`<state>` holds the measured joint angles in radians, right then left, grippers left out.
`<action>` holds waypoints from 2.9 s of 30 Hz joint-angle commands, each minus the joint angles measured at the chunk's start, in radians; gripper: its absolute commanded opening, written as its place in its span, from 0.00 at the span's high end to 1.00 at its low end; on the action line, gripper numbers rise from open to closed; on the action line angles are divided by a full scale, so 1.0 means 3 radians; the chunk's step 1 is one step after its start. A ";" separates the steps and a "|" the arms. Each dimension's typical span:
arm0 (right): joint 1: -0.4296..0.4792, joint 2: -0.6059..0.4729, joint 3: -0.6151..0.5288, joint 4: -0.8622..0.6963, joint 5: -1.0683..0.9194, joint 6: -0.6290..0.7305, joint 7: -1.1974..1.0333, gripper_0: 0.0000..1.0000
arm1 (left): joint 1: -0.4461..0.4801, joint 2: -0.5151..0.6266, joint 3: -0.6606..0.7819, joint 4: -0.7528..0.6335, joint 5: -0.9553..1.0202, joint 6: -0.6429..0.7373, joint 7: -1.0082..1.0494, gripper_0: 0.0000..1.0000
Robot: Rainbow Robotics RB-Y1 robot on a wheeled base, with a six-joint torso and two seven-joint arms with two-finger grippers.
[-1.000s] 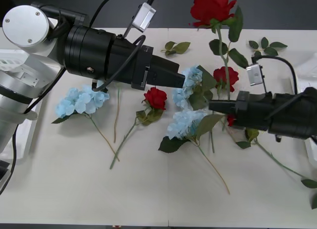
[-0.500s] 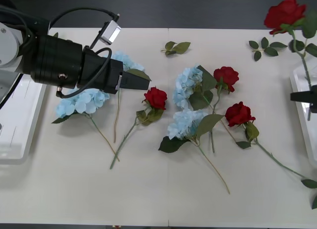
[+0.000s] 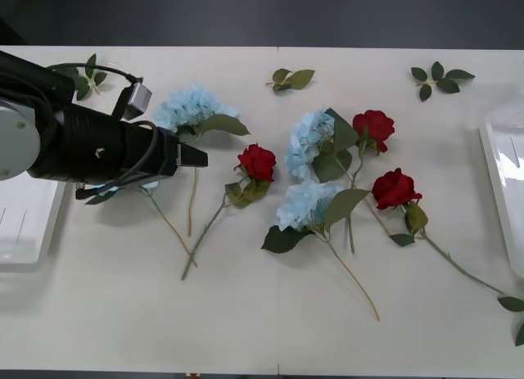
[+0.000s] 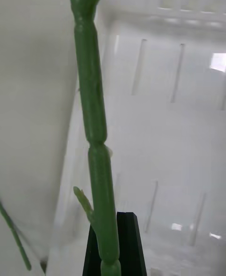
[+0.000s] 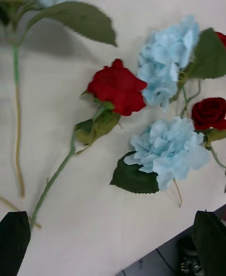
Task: Put the red flowers into the right box and the blue flowers into the left box
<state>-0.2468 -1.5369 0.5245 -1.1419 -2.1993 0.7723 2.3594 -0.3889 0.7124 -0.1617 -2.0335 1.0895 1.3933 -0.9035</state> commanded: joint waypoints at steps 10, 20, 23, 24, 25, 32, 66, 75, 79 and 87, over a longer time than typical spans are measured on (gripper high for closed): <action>0.0132 0.0373 -0.0035 0.0549 0.0428 -0.0493 -0.0006 1.00 | -0.0018 -0.0365 -0.0059 -0.0099 -0.0830 0.1006 0.0951 0.00; 0.0122 0.0741 -0.0035 0.0687 0.0633 -0.0856 -0.0011 1.00 | -0.0018 -0.0319 -0.0627 -0.0068 -0.1418 0.1052 0.1651 0.00; 0.0117 0.0741 -0.0035 0.0713 0.0755 -0.0897 -0.0011 1.00 | -0.0028 -0.0299 -0.0693 0.0019 -0.1459 0.1047 0.1805 0.00; 0.0112 0.0741 -0.0035 0.0723 0.0827 -0.0918 -0.0011 0.91 | -0.0038 -0.0299 -0.0693 0.0090 -0.1453 0.1052 0.1805 0.00; 0.0107 0.0741 -0.0035 0.0728 0.0852 -0.0923 -0.0011 0.85 | -0.0048 -0.0299 -0.0698 0.0126 -0.1453 0.1047 0.1810 0.00; 0.0096 0.0741 -0.0035 0.0744 0.0898 -0.0923 0.0035 0.18 | -0.0176 -0.0355 -0.0693 0.0545 -0.1484 0.1016 0.1825 0.00; -0.0481 0.0342 -0.0020 -0.1695 0.2893 0.0274 -0.1652 0.00 | -0.0452 -0.0324 -0.1215 0.1553 -0.1663 0.0126 0.1677 0.00; -0.0486 0.0884 -0.0015 -0.2181 0.4335 0.0990 -0.2583 0.00 | -0.0447 -0.0319 -0.1266 0.1650 -0.1663 0.0019 0.1631 0.11; -0.0486 0.1094 0.0005 -0.2212 0.4539 0.1138 -0.2767 0.00 | -0.0452 -0.0319 -0.1276 0.1660 -0.1663 -0.0002 0.1631 0.27; -0.0619 0.1380 0.0522 -0.2212 0.5158 0.1097 -0.3206 0.00 | -0.0447 -0.0324 -0.1281 0.1660 -0.1668 0.0004 0.1600 1.00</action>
<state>-0.3981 -1.1318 0.6218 -1.7875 -0.7064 1.1081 1.4967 -0.5054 0.6037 -0.5513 -1.5274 0.5945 1.3958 -0.3934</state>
